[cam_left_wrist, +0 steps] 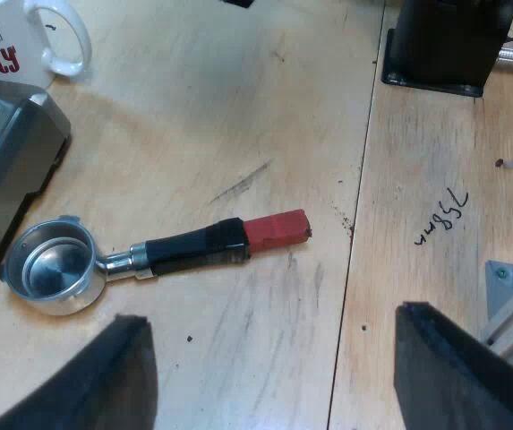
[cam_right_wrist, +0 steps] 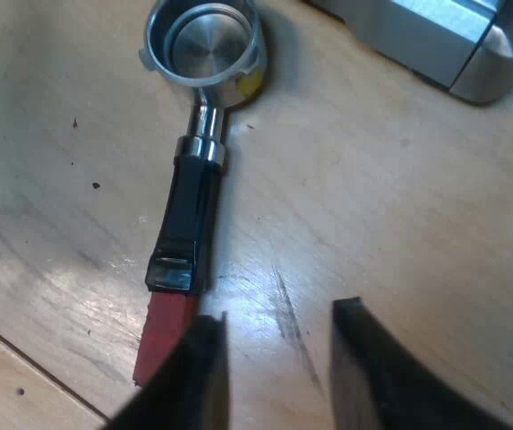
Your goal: Put the handle in the coffee machine
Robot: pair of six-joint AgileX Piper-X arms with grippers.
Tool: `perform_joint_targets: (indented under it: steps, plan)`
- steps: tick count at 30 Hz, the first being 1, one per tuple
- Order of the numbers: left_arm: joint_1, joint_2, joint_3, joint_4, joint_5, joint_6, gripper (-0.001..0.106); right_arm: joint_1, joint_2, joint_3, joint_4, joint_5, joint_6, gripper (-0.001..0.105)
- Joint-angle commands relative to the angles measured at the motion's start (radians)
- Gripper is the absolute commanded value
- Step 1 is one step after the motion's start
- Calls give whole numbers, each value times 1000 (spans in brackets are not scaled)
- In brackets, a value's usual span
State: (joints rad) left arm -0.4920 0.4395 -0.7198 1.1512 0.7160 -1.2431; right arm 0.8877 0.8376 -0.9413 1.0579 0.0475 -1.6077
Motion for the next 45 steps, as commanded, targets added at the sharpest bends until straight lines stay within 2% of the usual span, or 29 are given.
perform_joint_targets:
  steps: [1, 2, 6, 7, 9, 12, 21, 31, 36, 45]
  plan:
    - [-5, 0, 4, -4, -9, -15, 59, 1, -2, -10, 0, 1, -3, 3]
    - [-5, 0, 4, -4, -9, -15, 59, 1, -2, -10, 0, 1, -3, 0]
    - [-5, 0, 4, -4, -9, -15, 59, 1, 2, -8, -12, 1, 2, 0]
    - [-5, 0, 4, -4, -9, -15, 59, 1, 6, -7, -14, 1, 15, 0]
    - [-5, 0, 4, -4, -9, -15, 59, 1, 31, -8, -29, 1, 95, 0]
    - [-5, 0, 4, -4, -9, -15, 59, 1, 67, -8, -29, -4, 131, 0]
    - [-5, 0, 4, -4, -9, -15, 59, 1, 267, -8, -29, -8, 131, 0]
    - [-5, 0, 4, -2, -9, -15, 59, 2, 387, -5, -28, -54, 131, 0]
    - [-5, 3, 4, -2, -9, -15, 59, 2, 410, 28, -40, -54, 131, 0]
    - [-5, 3, 5, 0, -9, -15, 59, 2, 410, 136, -84, -54, 131, 0]
